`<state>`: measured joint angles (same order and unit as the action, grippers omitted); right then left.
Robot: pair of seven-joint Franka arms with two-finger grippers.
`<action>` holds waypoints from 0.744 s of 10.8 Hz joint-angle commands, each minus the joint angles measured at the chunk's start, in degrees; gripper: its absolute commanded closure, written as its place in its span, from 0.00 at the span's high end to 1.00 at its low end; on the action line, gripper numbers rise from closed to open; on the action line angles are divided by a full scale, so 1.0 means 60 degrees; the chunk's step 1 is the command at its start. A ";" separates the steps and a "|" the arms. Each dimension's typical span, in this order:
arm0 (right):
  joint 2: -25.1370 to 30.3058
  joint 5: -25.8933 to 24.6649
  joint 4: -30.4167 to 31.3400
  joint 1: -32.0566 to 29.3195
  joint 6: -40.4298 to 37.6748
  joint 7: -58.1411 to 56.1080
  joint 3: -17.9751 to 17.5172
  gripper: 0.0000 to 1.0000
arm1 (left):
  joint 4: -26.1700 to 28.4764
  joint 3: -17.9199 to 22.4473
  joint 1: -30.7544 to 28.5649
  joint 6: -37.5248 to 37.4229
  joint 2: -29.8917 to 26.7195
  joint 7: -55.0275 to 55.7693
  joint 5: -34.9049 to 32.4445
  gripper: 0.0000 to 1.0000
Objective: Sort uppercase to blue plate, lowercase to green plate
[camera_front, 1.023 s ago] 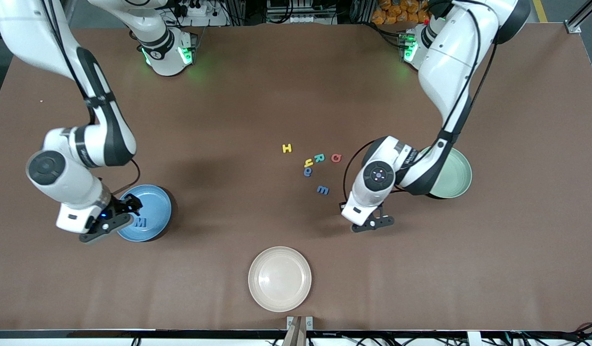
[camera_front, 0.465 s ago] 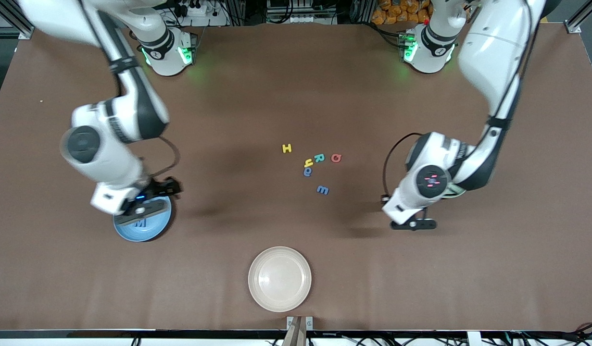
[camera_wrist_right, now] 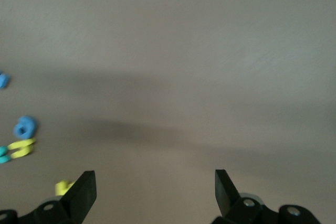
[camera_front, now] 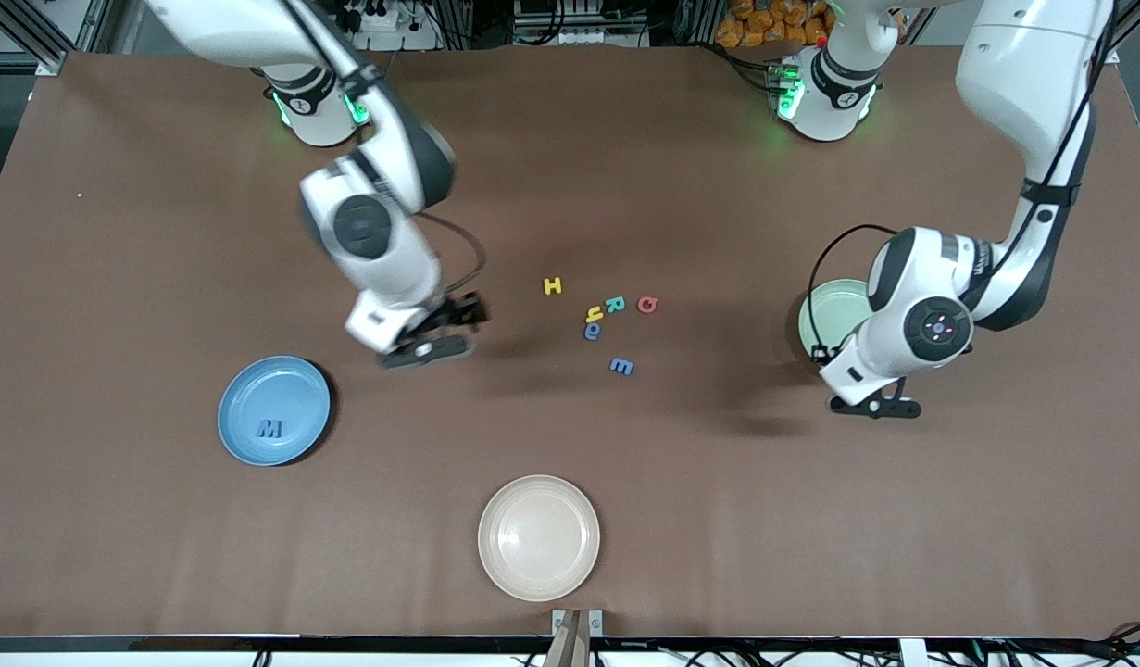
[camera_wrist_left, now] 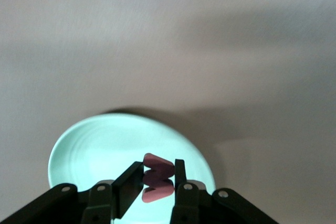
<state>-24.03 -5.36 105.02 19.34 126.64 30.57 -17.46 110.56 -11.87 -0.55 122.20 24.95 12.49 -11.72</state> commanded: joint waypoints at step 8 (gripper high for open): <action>-0.2235 -0.2197 0.0266 0.1962 0.2008 0.5759 -0.0694 0.89 | 0.1143 -0.0175 -0.0363 0.0654 -0.0599 0.0071 0.0312 0.69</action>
<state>-36.52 -16.53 107.20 31.55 138.01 62.69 -20.70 116.43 -12.02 -1.79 125.84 23.00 12.78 -11.38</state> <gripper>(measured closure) 0.044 0.308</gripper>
